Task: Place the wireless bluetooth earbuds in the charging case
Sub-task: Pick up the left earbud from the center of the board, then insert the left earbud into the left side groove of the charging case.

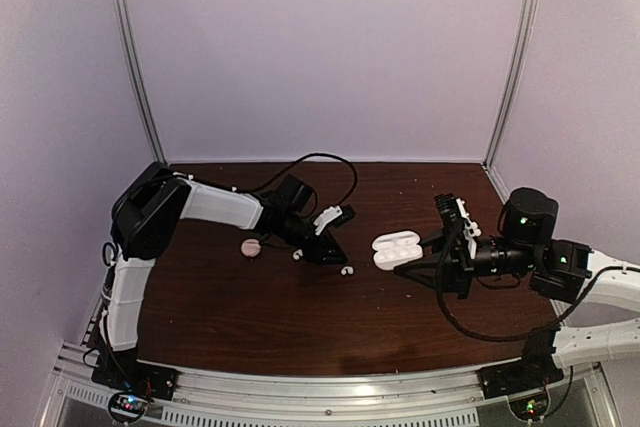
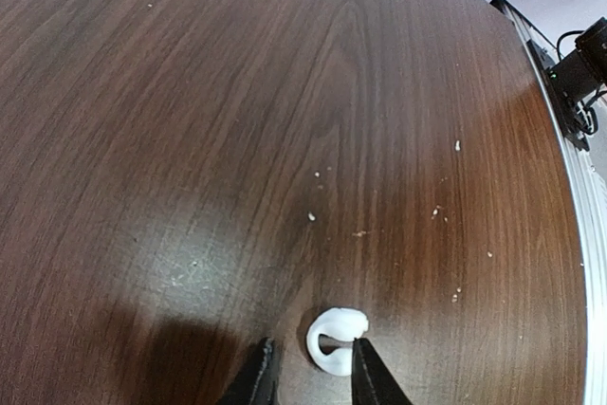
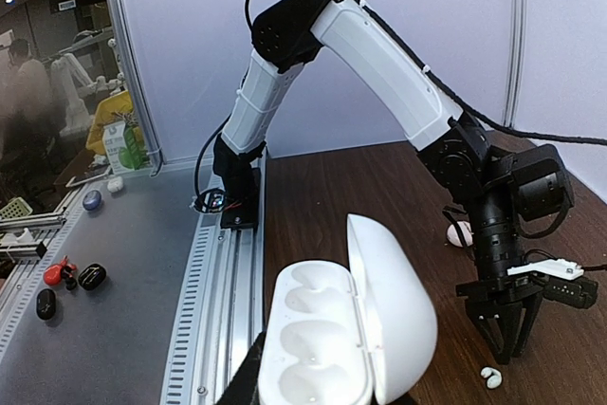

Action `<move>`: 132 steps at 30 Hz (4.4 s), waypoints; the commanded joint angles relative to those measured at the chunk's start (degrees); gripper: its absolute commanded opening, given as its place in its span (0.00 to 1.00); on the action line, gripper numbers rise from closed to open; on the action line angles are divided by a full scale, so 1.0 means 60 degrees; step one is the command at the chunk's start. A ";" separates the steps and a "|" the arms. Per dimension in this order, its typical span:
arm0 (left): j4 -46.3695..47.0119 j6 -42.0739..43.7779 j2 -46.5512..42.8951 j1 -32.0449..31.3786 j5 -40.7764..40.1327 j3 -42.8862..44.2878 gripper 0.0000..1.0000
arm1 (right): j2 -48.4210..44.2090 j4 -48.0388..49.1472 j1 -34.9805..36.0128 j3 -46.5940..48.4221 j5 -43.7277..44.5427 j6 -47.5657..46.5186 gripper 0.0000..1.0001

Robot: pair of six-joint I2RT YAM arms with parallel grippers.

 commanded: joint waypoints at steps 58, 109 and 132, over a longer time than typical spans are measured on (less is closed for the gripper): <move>0.3721 0.0633 -0.8405 -0.1964 -0.3310 -0.5487 0.00 | 0.0190 0.0406 0.0233 0.0197 -0.0030 -0.0555 0.00; 0.1540 0.2146 -0.7563 -0.5275 -0.5742 -0.3326 0.00 | 0.0750 0.0000 0.1042 0.1020 0.1799 -0.0955 0.00; -0.0366 0.2025 -0.7018 -0.5262 -0.5273 -0.2317 0.00 | 0.0960 -0.0724 0.1300 0.1395 0.1585 -0.1700 0.00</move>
